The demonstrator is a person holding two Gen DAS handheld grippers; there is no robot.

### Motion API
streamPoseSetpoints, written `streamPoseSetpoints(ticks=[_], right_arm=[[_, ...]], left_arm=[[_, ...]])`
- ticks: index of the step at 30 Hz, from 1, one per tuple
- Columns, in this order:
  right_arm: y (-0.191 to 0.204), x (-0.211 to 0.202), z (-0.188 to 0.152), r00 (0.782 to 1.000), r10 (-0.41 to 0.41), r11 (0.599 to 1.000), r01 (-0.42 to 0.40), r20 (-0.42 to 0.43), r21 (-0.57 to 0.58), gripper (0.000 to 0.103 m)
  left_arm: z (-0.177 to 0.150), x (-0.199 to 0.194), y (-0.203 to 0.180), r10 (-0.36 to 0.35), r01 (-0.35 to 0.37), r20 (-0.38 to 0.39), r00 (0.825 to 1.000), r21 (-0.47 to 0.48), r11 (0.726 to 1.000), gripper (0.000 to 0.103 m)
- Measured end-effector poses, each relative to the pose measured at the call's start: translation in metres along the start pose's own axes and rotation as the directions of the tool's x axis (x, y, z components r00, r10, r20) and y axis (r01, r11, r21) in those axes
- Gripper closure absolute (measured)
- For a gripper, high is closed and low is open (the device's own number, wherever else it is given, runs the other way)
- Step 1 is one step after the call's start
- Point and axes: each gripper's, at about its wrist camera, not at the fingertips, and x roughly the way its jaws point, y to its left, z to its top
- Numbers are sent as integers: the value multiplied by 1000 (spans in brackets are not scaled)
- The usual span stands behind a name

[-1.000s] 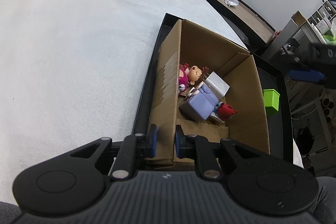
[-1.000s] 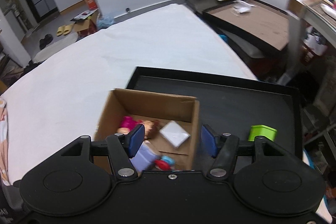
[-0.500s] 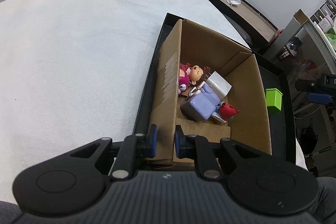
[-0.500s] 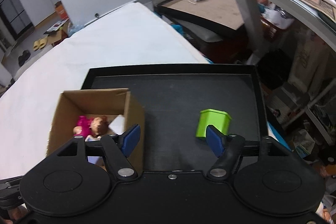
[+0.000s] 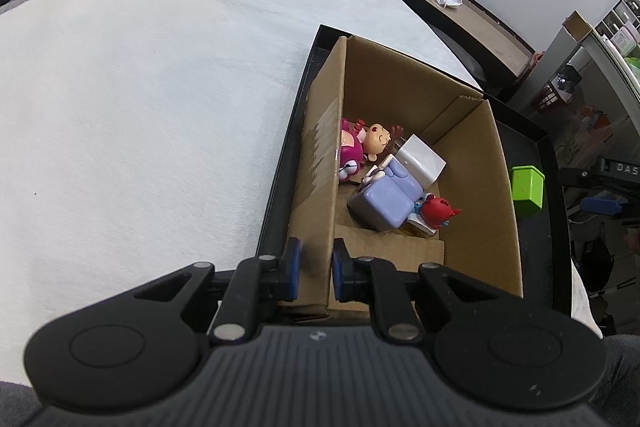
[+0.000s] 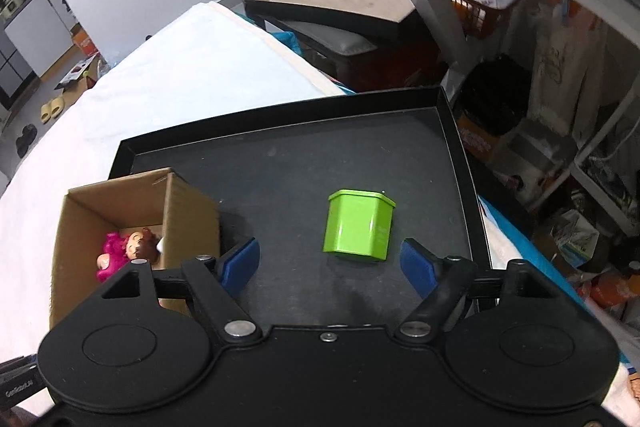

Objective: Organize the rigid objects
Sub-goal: 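Lower the right gripper onto the lime-green box and close, then carry the lime-green box with the right gripper into the box and release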

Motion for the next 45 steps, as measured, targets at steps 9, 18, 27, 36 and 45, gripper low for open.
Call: streamPoseSetpoints(ticks=[9, 18, 27, 36, 45], right_arm=[[-29, 36, 0, 998, 47, 991, -40, -50, 125, 35], [-44, 67, 0, 990, 110, 973, -89, -89, 214, 56], [-49, 49, -5, 977, 194, 942, -160, -90, 296, 57], [-35, 22, -12, 980, 177, 961, -153, -89, 231, 57], [-11, -8, -5, 976, 213, 961, -201, -47, 188, 57]], left_arm=[[2, 1, -2, 14, -14, -5, 1000, 4, 1000, 88], [2, 1, -3, 20, -20, -4, 1000, 3, 1000, 88], [1, 1, -3, 25, -24, -3, 1000, 7, 1000, 89], [0, -1, -3, 18, -18, 4, 1000, 2, 1000, 89], [-1, -3, -2, 9, -9, 9, 1000, 6, 1000, 89]])
